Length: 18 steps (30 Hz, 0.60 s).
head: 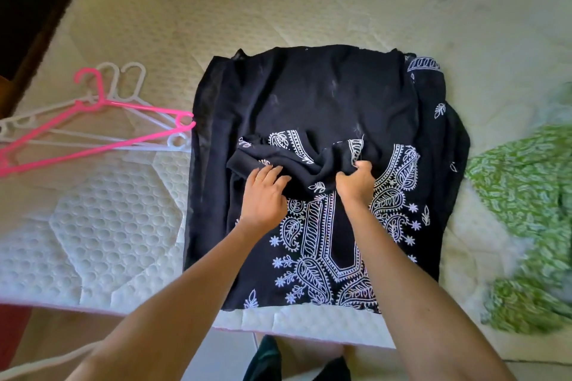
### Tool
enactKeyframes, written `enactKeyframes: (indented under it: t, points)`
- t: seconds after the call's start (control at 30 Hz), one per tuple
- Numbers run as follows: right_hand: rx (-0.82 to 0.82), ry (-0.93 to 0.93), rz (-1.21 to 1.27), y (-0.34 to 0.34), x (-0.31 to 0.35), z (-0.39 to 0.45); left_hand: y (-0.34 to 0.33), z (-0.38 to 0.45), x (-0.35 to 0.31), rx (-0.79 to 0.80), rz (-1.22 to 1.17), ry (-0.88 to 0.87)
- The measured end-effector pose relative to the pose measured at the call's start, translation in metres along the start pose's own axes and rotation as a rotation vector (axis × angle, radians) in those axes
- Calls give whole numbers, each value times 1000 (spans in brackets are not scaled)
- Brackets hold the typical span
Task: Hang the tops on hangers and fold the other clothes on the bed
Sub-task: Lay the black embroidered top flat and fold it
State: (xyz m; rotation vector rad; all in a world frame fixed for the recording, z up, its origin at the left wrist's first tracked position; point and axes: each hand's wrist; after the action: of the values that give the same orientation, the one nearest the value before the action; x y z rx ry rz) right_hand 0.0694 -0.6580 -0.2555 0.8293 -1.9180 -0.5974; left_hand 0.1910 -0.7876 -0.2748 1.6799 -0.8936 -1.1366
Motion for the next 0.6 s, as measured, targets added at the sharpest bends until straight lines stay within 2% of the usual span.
enactKeyframes:
  t: [0.17, 0.27, 0.33, 0.4, 0.47, 0.5, 0.57, 0.6]
  points:
    - [-195, 276, 80, 20, -12, -16, -7, -1, -23, 83, -124, 129]
    - [-342, 462, -1, 27, -33, -37, -12, -2, -27, 113, -129, 173]
    - [-350, 520, -10, 31, -49, -43, -10, -4, -28, 122, -114, 174]
    - [-155, 429, 153, 36, -57, -46, -7, -5, -30, 150, -104, 170]
    - [161, 206, 349, 38, -62, -47, -7, -6, -31, 160, -88, 155]
    - [290, 111, 340, 38, -64, -48, -7, -7, -33, 167, -72, 143]
    - [408, 23, 211, 37, -69, -51, -9, -10, -36, 194, -47, 124]
    - [387, 15, 181, 36, -69, -52, -10, -10, -39, 210, -41, 120]
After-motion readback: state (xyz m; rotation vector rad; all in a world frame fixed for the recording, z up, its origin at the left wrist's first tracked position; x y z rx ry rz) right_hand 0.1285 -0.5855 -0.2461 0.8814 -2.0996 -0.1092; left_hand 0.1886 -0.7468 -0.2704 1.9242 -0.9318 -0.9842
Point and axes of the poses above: each hand's wrist, its own z-axis towards the middle knuckle, its own y-axis out of the back of the hand, x = y × z, and after that the axes turned 6 degrees about x, right-handed
